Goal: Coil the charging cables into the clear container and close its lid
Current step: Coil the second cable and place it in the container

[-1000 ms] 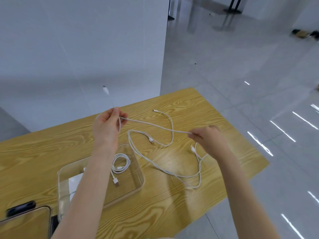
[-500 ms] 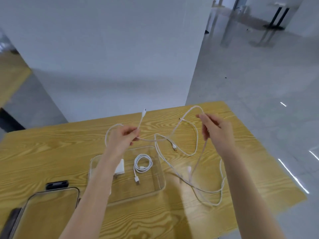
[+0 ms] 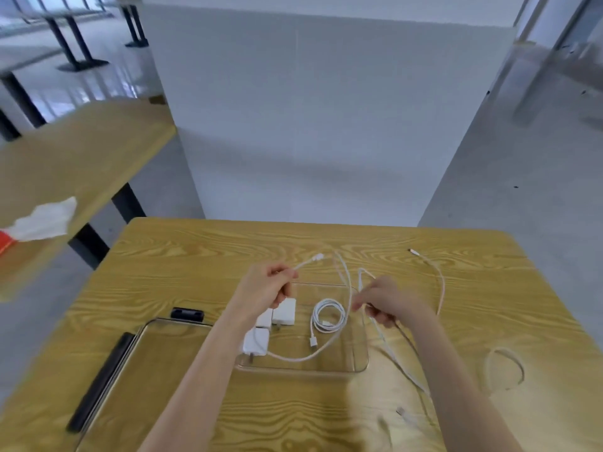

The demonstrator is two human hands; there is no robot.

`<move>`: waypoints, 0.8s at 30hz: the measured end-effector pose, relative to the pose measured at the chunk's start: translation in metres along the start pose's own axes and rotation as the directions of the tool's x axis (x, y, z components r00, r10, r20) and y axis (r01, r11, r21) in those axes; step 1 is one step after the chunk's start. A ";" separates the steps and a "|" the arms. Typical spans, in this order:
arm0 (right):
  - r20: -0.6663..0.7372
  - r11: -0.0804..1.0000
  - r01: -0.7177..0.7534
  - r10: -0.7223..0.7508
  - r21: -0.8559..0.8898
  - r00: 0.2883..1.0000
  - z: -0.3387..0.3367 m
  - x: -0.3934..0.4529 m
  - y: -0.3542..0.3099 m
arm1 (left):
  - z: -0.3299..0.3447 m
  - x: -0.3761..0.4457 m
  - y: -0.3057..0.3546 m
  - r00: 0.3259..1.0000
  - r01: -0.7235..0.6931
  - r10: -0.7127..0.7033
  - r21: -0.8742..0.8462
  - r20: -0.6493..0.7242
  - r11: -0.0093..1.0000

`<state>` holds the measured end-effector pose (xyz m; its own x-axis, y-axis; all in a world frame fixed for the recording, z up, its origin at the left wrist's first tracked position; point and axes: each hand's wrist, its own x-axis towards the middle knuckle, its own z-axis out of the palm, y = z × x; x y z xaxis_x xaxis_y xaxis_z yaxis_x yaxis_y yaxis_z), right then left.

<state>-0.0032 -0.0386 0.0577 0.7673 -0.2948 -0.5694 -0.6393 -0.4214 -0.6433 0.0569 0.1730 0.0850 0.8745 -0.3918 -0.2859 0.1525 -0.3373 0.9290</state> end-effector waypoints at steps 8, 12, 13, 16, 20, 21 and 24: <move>-0.019 0.955 0.162 -0.172 -0.249 0.985 0.046 0.029 0.005 | -0.005 -0.006 0.006 0.998 -0.060 0.064 -0.242 0.010 0.968; -0.006 0.883 0.281 -0.306 -0.375 0.952 0.045 0.030 -0.003 | -0.004 -0.003 0.012 0.999 -0.030 0.024 -0.339 -0.021 0.940; -0.043 0.881 0.287 -0.326 -0.377 0.944 0.040 0.029 -0.006 | -0.004 -0.001 0.013 0.999 -0.021 0.006 -0.359 -0.043 0.933; -0.295 0.928 0.185 -0.285 -0.323 0.912 0.021 0.021 -0.020 | -0.007 0.003 0.015 0.998 -0.035 0.006 -0.423 -0.068 0.906; -0.590 0.944 0.294 -0.322 -0.148 0.740 0.006 -0.006 -0.041 | -0.007 0.005 0.021 0.995 -0.092 0.073 -0.411 -0.061 0.907; -0.529 0.907 0.395 -0.408 -0.144 0.744 0.008 -0.015 -0.048 | -0.005 0.006 0.024 0.996 -0.093 0.078 -0.427 -0.050 0.900; -0.066 0.845 0.518 -0.514 0.137 0.856 0.028 -0.034 -0.058 | 0.003 0.010 0.036 0.995 -0.100 0.099 -0.542 -0.031 0.834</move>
<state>0.0063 0.0205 0.1004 0.9881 -0.0921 -0.1233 -0.1497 -0.3912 -0.9080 0.0701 0.1544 0.1150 0.8993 -0.3962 -0.1852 0.2896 0.2221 0.9310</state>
